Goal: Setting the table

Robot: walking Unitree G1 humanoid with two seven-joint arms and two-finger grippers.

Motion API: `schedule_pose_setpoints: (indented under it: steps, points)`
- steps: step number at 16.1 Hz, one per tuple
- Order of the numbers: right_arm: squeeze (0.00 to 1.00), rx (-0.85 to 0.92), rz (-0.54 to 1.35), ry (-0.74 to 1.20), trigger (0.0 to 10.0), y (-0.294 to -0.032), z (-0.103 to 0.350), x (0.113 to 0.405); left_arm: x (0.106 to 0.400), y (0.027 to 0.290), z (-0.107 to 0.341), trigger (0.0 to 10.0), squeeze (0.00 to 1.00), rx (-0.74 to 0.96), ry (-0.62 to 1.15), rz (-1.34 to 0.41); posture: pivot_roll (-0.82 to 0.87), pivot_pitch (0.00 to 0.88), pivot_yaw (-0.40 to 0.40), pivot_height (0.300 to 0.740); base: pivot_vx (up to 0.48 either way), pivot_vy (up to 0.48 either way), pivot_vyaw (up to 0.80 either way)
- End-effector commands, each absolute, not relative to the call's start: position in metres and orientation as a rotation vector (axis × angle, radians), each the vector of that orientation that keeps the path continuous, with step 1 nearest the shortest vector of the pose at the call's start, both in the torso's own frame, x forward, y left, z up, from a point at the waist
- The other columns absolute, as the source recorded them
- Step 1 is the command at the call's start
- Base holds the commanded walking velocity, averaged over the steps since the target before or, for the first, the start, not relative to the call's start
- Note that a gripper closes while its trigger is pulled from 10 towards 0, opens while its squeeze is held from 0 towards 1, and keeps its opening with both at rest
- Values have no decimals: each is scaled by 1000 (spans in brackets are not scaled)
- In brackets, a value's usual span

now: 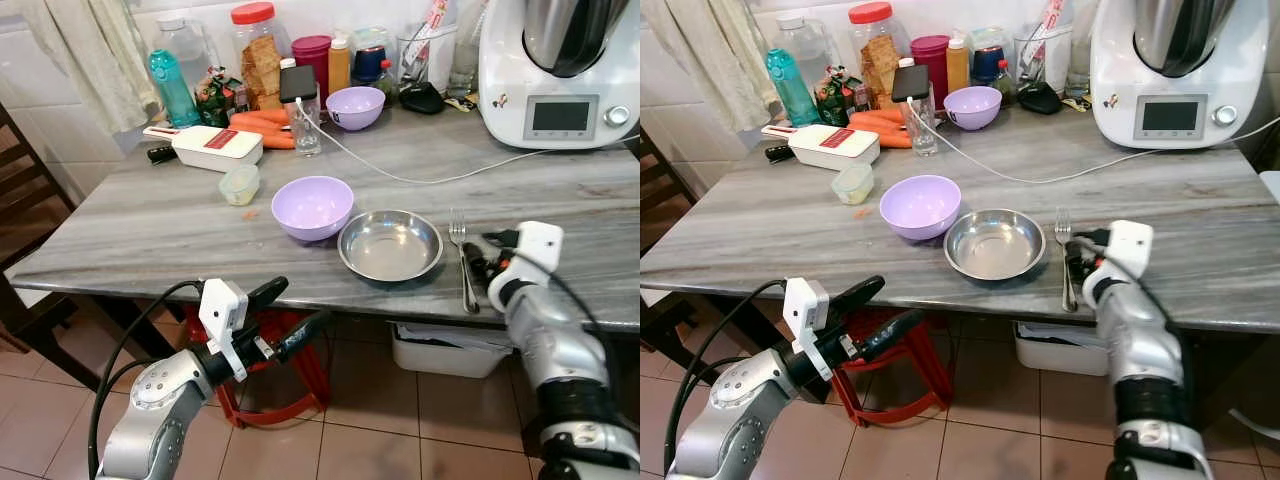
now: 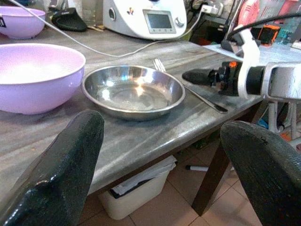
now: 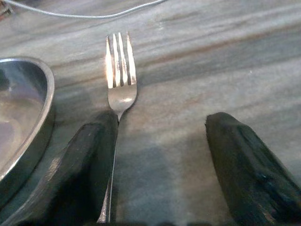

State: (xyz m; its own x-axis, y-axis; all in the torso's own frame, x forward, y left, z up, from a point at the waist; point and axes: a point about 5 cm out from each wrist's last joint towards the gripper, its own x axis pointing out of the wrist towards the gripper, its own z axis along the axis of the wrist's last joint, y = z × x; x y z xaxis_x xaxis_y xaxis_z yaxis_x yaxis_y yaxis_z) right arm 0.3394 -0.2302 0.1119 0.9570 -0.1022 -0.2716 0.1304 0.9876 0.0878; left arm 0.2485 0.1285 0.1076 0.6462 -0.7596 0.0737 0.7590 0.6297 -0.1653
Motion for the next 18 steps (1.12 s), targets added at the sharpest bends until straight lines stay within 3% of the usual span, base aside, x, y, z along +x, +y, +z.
schedule_pose_setpoints:
  steps: [1,8,18]
  points:
    - [1000,78,-125,233,10000,-225,119,341,250,133,106,10000,0,-172,12,-852,-89,0,143,740,0,0,0]
    - [1000,-53,-201,245,10000,-229,123,338,252,130,110,10000,0,-222,5,-857,-87,0,126,740,0,0,0]
    - [1000,-94,-276,278,10000,-240,110,328,250,130,106,10000,0,-232,36,-851,-82,0,122,740,0,0,0]
